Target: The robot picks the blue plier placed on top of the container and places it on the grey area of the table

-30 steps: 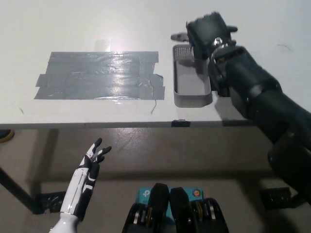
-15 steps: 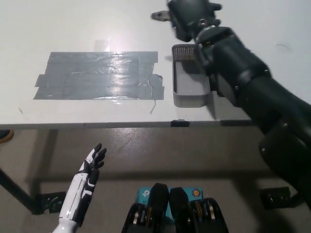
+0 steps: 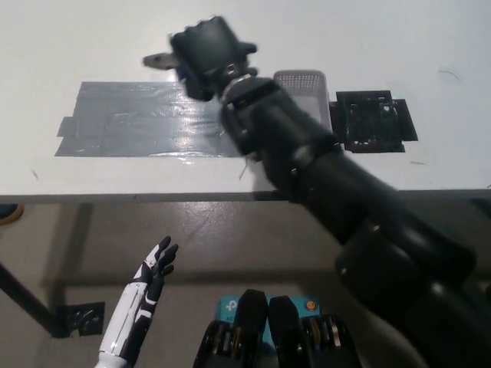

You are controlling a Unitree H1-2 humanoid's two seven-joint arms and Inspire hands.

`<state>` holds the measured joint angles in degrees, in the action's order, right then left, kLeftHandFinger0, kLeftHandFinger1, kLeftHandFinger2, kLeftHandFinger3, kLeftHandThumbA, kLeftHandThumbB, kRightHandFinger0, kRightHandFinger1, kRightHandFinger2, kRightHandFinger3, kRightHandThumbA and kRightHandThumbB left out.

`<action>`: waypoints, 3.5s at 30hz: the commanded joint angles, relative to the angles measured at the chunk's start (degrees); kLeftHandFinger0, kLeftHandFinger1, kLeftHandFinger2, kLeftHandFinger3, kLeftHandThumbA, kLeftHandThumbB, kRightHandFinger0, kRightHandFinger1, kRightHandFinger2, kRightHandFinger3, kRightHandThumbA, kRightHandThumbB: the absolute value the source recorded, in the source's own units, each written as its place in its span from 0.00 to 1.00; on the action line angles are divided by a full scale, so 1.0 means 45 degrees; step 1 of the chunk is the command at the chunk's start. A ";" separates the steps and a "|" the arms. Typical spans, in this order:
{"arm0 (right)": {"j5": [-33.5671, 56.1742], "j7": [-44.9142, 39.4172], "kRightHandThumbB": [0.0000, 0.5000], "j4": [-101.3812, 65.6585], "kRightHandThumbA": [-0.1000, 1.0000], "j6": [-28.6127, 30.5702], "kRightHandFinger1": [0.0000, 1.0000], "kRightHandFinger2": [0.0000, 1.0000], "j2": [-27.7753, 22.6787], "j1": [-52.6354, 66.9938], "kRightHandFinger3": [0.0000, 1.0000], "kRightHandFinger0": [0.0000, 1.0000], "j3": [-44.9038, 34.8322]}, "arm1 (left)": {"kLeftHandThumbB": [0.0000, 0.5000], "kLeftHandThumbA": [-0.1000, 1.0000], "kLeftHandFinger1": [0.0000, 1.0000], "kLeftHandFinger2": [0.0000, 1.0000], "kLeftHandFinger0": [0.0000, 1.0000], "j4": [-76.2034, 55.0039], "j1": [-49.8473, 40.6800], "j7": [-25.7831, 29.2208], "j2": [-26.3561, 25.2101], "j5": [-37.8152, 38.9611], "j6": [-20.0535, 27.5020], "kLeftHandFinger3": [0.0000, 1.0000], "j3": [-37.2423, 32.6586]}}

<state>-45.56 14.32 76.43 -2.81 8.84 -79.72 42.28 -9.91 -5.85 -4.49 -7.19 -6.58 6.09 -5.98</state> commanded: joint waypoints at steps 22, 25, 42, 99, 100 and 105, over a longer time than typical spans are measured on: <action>0.1831 -0.2638 0.94 0.1209 0.83 0.0473 1.00 1.00 0.0272 0.0158 1.00 1.00 -0.2536 | 0.21 1.00 1.00 1.00 1.00 -0.0791 0.0281 -0.0084 0.0040 -0.0527 0.0513 1.00 -0.0372; 0.1758 -0.2659 0.94 0.1156 0.86 0.0569 1.00 1.00 0.0036 0.0097 1.00 1.00 -0.2479 | 0.22 1.00 1.00 1.00 1.00 -0.0787 0.0357 -0.0152 0.0029 -0.0472 0.0445 1.00 -0.0395; 0.3279 -0.1923 0.90 -0.0315 1.00 0.2653 1.00 1.00 -0.1901 -0.3142 1.00 1.00 -0.4380 | 0.13 1.00 1.00 1.00 1.00 -0.0619 0.1098 -0.0122 0.0033 -0.0423 0.0143 1.00 -0.0217; 1.1708 -0.4213 0.23 -1.9885 1.00 0.2366 1.00 1.00 -0.3275 1.7246 1.00 1.00 -0.7892 | 0.08 1.00 1.00 1.00 1.00 -0.0133 0.1430 0.0069 0.0263 0.0795 0.0044 1.00 0.0894; 1.1668 -0.4313 0.23 -1.9365 1.00 0.2562 1.00 1.00 -0.3171 1.7072 1.00 1.00 -0.7970 | 0.09 1.00 1.00 1.00 1.00 -0.0206 0.1418 0.0079 0.0253 0.0804 -0.0002 1.00 0.0994; 1.1753 -0.4681 0.23 -1.8505 1.00 0.2851 1.00 1.00 -0.3039 1.6685 1.00 1.00 -0.8228 | 0.12 1.00 1.00 1.00 1.00 -0.0260 0.1362 0.0038 0.0247 0.0868 -0.0030 1.00 0.1201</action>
<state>3.49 -4.87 -7.33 4.27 -5.24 -2.26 6.67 -9.11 0.25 -4.75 -6.13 -4.49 4.69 -1.43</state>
